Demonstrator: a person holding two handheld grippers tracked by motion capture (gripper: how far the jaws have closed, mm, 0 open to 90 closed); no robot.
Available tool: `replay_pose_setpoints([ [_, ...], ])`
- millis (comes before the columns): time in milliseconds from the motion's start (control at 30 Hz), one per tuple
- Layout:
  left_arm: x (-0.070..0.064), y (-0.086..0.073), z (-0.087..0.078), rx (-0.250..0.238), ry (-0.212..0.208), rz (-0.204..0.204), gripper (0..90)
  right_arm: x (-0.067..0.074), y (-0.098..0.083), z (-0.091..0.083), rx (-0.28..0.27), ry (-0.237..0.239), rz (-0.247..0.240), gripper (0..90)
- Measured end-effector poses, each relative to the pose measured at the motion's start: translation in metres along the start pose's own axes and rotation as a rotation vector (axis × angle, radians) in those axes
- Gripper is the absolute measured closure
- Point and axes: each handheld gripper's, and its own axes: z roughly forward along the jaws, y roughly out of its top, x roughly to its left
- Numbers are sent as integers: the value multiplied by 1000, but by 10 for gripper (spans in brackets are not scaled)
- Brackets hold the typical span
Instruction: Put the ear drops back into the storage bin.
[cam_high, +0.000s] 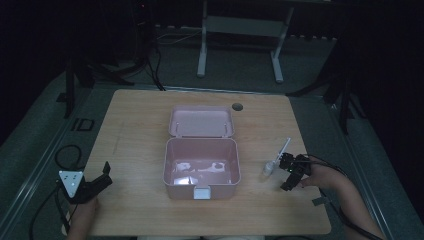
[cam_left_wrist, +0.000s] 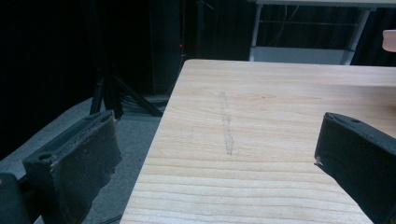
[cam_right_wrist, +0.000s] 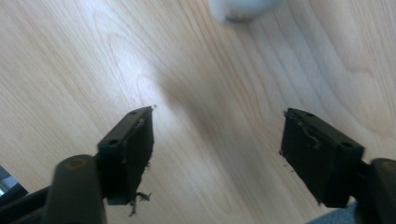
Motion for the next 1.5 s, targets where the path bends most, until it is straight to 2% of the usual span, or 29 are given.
replay_pose_setpoints([
  [67,0,0,0,-1,-2,1,3,-1,6,1,10,-26,-23,280],
  [133,0,0,0,0,-3,3,3,-3,11,0,11,-22,-19,292],
  [200,-1,0,0,2,-5,4,3,-6,16,0,2,-41,-30,315],
  [333,-1,0,0,3,-6,6,3,-9,26,-2,-4,-30,-42,323],
  [700,-1,0,0,2,-12,12,3,-15,50,-2,4,-36,-72,351],
  [967,-2,0,0,4,-14,14,3,-16,60,7,14,-16,-98,380],
  [1200,-2,0,0,5,-15,15,3,-16,64,15,30,-7,-113,471],
  [1367,-2,0,1,6,-16,16,3,-15,66,14,38,-3,-119,593],
  [1400,-2,0,1,6,-16,17,3,-15,66,13,41,-16,-130,593],
  [1500,-2,0,1,7,-16,19,3,-13,65,8,42,-15,-149,595],
])
